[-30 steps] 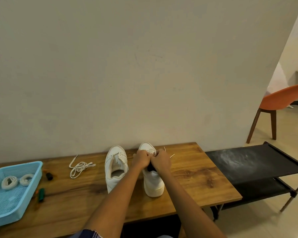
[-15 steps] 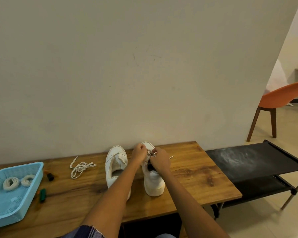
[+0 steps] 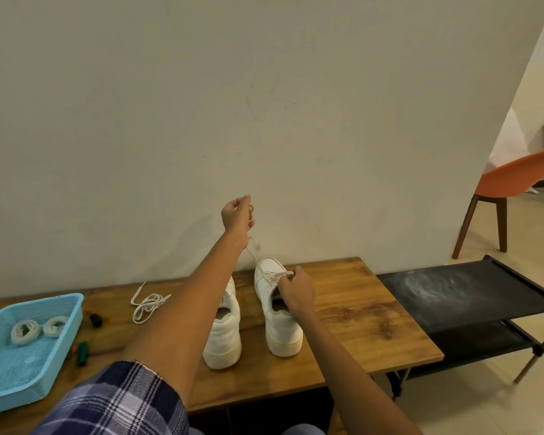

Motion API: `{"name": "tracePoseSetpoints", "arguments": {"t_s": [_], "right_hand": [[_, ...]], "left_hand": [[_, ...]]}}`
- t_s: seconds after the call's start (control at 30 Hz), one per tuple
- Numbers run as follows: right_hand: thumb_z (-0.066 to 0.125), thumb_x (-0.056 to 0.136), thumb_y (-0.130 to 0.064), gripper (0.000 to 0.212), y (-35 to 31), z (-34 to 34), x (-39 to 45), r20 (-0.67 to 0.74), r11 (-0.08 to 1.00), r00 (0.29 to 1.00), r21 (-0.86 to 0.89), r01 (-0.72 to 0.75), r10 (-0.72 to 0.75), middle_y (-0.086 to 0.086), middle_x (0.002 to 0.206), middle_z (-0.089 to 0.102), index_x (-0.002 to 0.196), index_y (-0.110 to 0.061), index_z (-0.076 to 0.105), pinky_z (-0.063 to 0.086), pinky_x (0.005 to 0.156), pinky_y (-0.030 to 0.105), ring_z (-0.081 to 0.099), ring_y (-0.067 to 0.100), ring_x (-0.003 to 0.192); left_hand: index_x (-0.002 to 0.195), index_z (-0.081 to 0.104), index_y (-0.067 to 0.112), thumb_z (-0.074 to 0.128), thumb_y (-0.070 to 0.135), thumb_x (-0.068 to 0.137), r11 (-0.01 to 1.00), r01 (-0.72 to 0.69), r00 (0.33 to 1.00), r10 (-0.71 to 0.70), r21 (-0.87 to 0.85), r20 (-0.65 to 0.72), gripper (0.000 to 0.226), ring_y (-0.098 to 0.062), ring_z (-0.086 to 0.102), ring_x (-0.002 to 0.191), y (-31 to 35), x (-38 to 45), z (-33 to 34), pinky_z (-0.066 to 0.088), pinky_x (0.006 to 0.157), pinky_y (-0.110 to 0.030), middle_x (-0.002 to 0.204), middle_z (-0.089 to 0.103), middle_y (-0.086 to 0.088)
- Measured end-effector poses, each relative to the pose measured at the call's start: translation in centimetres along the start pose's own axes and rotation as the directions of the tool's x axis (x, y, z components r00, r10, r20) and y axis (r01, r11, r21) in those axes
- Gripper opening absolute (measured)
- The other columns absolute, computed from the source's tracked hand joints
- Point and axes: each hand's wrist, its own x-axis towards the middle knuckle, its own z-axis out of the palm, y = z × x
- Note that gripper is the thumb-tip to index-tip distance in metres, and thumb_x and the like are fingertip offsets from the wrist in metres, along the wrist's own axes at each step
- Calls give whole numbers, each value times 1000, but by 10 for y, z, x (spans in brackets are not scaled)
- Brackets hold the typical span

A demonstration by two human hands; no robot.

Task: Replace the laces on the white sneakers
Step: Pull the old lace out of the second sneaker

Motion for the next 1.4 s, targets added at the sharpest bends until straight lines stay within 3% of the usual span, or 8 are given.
{"name": "tracePoseSetpoints", "arguments": {"t_s": [0.33,0.57,0.77,0.9,0.97,1.1,1.3,1.4], "right_hand": [[43,93,-18,20,-4,-31,19,-136,954,975,268,-137,178,4,72,51,77,-8,50,34,56,30,44,17,65],[46,95,-17,19,-45,-65,57,-170,857,981,515,4,97,4,73,57,80,-9,55,45,56,27,53,16,65],[45,86,1,8,-28,-60,52,190,928,959,269,-257,210,16,90,53,94,2,49,42,46,27,50,19,52],[44,89,5,46,-14,-52,40,64,970,986,178,-165,156,17,122,53,135,1,40,57,72,38,62,27,80],[48,87,3,42,-13,-50,38,38,985,995,145,-97,93,13,114,58,128,-2,49,55,82,41,63,30,91],[54,79,-8,23,-21,-47,24,343,954,939,-278,108,-7,4,56,46,57,-9,47,36,48,21,45,17,51],[53,88,-14,11,-18,-24,13,285,810,953,-531,249,-106,6,85,64,83,-8,61,41,61,24,54,18,71],[54,89,-13,24,-8,-17,9,234,836,966,-504,216,-109,2,68,52,67,-11,46,38,61,26,50,19,72]], "left_hand": [[109,56,13,62,13,86,850,59,979,-151,523,134,24,-13,54,72,-66,-14,-21,50,67,-30,89,59,-3],[122,54,12,65,1,79,448,-332,802,-329,830,499,45,-23,56,111,-90,-30,-20,52,90,-31,121,57,-10],[114,54,18,72,25,76,307,-402,866,-178,863,467,43,-17,57,101,-103,-34,-26,48,84,-28,113,60,-1],[110,56,15,67,24,81,257,-414,888,-95,873,450,33,-20,58,102,-106,-36,-31,48,83,-29,111,61,-3],[105,58,15,63,24,84,203,-436,892,-32,877,451,24,-20,60,98,-107,-39,-33,45,77,-27,106,63,-3],[93,62,17,58,27,87,116,-461,886,121,880,448,12,-19,62,88,-113,-44,-31,42,67,-23,95,66,-3],[100,62,12,50,22,95,31,-538,826,219,842,520,17,-20,63,88,-119,-47,-31,37,64,-21,99,66,-5],[99,61,12,51,25,94,88,-515,835,276,852,477,18,-19,64,84,-127,-46,-36,42,64,-23,96,67,-5]]}}
